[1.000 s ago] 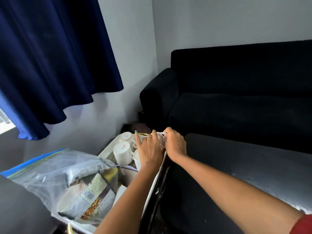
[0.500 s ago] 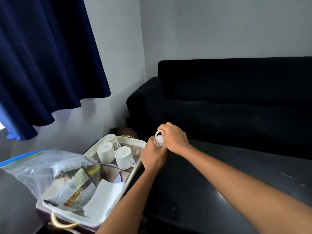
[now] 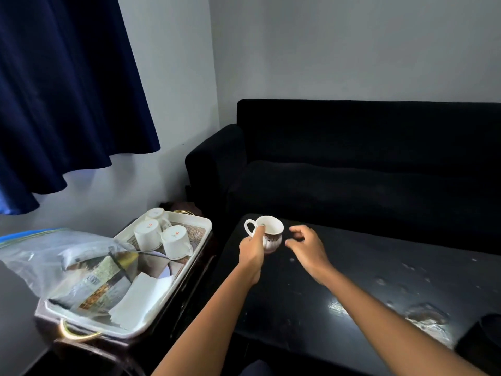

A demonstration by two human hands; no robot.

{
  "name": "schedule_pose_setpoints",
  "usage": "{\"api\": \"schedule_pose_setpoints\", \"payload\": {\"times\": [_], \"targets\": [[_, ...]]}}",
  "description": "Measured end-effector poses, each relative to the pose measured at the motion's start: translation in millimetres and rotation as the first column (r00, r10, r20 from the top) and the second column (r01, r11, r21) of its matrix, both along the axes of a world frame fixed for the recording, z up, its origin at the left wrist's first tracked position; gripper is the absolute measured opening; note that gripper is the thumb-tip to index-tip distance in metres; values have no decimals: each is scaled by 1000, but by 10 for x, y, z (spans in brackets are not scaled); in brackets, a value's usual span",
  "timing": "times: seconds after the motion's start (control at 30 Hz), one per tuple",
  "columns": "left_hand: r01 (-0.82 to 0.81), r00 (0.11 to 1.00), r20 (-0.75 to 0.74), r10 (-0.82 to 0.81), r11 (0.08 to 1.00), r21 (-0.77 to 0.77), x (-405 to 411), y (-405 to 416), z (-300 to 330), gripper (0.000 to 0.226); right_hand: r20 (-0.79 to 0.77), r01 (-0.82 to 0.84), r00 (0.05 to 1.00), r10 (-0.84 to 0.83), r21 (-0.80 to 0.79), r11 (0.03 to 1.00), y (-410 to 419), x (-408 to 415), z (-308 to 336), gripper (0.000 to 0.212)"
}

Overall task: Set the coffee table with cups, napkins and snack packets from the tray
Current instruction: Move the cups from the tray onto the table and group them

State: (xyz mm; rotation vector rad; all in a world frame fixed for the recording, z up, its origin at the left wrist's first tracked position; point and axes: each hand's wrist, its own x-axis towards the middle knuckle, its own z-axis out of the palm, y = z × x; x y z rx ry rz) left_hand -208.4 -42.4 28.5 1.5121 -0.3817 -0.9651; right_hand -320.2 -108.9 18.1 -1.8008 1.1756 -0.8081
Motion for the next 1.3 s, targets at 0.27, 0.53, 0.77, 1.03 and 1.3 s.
{"api": "schedule_pose_setpoints", "payload": {"times": [0.27, 0.53, 0.77, 1.03, 1.3], "targets": [[175, 980, -114, -162, 978, 115, -436, 49, -259, 28, 51, 38, 998, -45, 133, 990, 326, -199, -327, 61], [341, 936, 18, -353, 916, 210, -642, -14, -623, 50, -28, 198, 980, -196, 123, 972, 344, -355, -618, 51], [437, 885, 102, -455, 885, 160, -761, 35, -978, 48, -1, 263, 963, -269, 224, 939, 342, -408, -876, 41], [452, 842, 193, -504, 854, 260, -824, 37, -1328, 65, 141, 317, 909, -393, 377, 870, 297, -373, -1081, 21], [439, 757, 379, -533, 844, 310, -787, -13, -1485, 71, 143, 272, 937, -320, 278, 921, 255, -345, -1136, 35]]}}
